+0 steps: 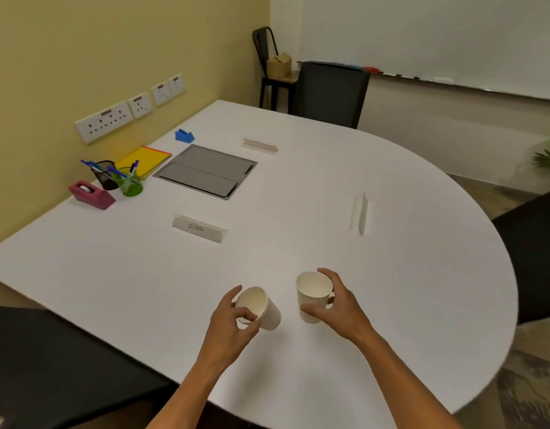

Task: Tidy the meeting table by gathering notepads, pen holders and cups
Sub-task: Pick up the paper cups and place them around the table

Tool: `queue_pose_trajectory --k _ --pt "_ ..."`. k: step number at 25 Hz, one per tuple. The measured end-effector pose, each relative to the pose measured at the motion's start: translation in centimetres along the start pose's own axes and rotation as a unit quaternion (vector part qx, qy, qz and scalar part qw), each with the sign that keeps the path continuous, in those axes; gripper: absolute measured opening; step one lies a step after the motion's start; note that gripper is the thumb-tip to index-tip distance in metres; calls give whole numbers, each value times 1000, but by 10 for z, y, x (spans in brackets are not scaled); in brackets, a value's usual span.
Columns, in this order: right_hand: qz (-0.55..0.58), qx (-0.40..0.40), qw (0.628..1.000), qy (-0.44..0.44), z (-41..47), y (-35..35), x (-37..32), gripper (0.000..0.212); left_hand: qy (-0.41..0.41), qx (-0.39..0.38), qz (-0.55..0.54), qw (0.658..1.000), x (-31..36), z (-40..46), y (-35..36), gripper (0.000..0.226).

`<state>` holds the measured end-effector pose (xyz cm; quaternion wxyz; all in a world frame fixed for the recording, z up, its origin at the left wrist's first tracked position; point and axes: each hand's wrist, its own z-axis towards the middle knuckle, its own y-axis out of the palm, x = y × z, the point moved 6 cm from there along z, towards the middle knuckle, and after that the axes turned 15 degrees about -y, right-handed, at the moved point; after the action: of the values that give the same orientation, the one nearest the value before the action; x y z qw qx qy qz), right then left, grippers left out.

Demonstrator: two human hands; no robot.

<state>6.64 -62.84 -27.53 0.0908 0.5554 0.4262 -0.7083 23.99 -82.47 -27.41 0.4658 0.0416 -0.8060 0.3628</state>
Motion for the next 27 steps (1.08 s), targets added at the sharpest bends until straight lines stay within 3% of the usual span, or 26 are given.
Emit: queue_pose_trajectory --k 8,14,27 --pt "-59 -99 992 -44 157 109 9 93 -56 47 -3 997 -49 65 -21 19" --pt "-82 -124 987 -62 232 171 22 90 -75 49 2 996 -72 93 -25 19" --pt "-95 -132 985 -50 289 208 46 89 -87 46 9 995 -77 134 -45 11"
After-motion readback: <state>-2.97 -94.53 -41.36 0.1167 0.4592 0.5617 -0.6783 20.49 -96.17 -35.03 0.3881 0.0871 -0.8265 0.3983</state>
